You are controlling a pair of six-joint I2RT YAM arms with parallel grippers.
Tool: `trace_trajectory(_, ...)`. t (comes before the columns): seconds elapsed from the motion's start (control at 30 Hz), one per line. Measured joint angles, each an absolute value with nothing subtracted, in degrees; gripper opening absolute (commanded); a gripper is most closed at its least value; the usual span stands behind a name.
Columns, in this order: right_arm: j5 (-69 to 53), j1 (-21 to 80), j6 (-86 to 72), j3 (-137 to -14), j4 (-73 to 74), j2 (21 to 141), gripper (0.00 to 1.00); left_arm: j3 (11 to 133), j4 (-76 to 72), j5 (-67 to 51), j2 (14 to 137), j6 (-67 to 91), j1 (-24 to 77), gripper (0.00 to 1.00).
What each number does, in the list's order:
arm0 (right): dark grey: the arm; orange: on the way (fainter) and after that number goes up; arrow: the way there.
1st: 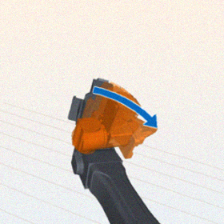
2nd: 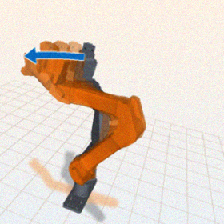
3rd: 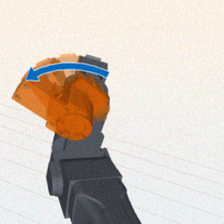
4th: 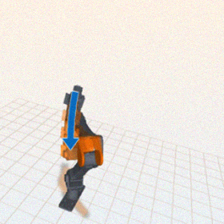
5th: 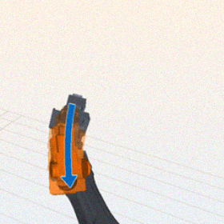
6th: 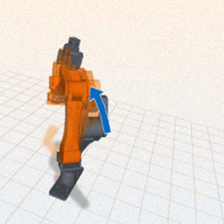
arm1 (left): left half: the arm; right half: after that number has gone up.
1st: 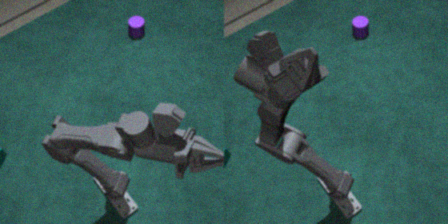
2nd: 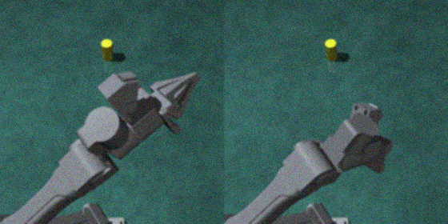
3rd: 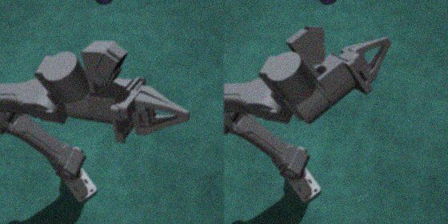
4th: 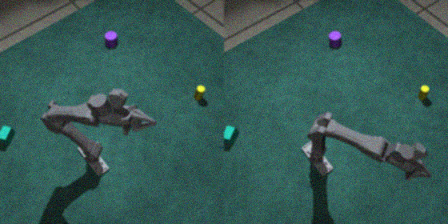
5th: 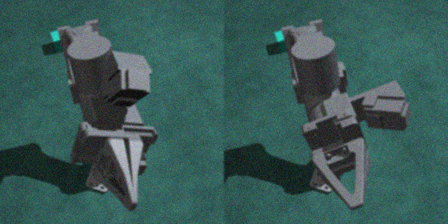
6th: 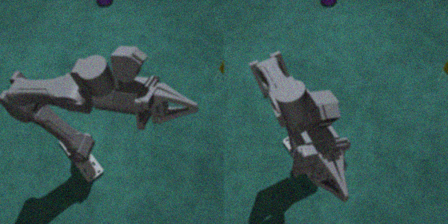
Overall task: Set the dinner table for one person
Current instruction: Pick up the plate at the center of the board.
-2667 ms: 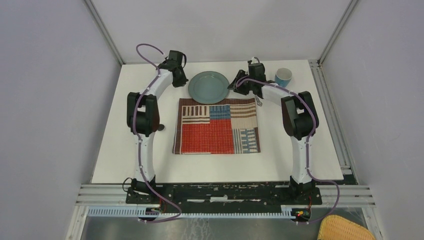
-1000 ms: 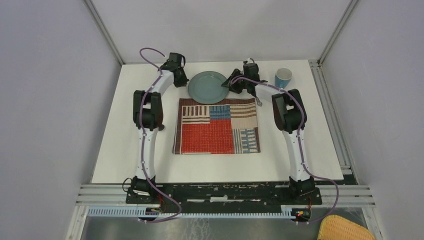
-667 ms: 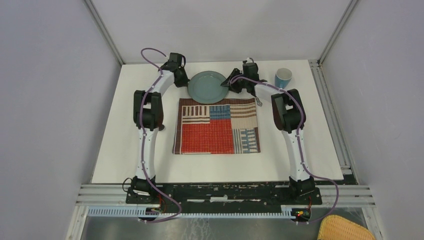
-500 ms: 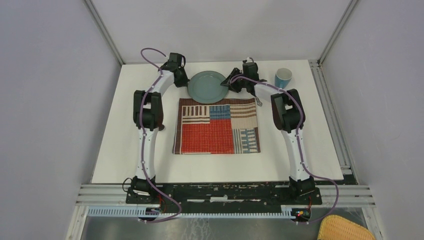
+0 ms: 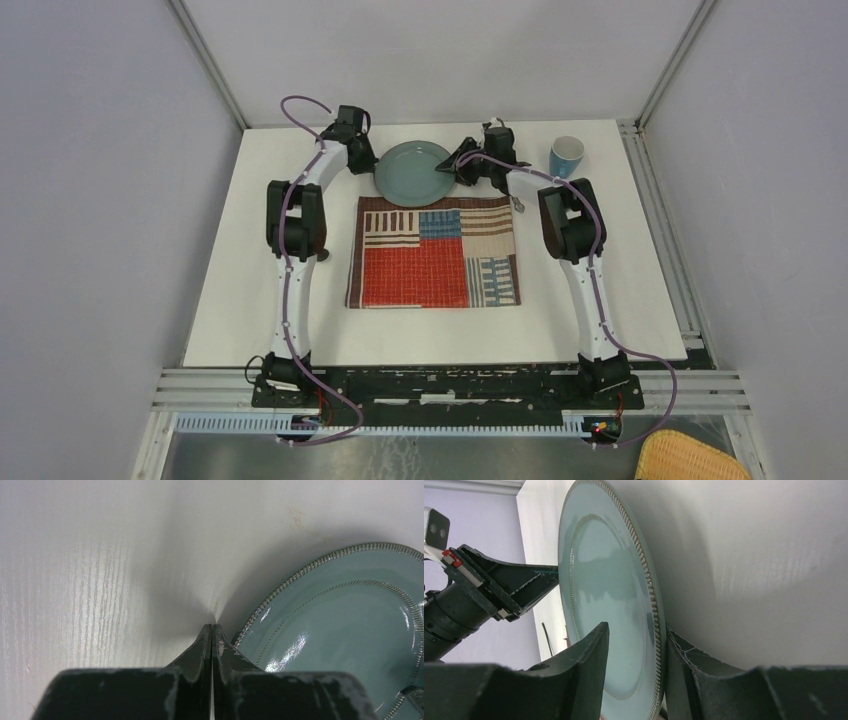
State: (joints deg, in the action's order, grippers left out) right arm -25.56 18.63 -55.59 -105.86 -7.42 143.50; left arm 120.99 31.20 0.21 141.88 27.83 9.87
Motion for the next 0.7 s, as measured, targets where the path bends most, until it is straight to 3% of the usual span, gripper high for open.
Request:
trace_trajectory(0.2,-27.0,19.2,-55.7,-105.9,-7.0,143.8,0.32,121.0,31.1,0.2,141.9,27.8,9.9,0.04)
trace_trajectory(0.43,-28.5,19.6,-56.4,-106.4,-6.9,144.0,0.04,121.0,31.1,1.0,141.9,27.8,9.7,0.04)
trace_trajectory(0.7,-28.6,19.6,-56.4,-106.7,-6.9,144.0,0.0,121.0,31.1,1.4,141.9,27.8,9.7,0.04)
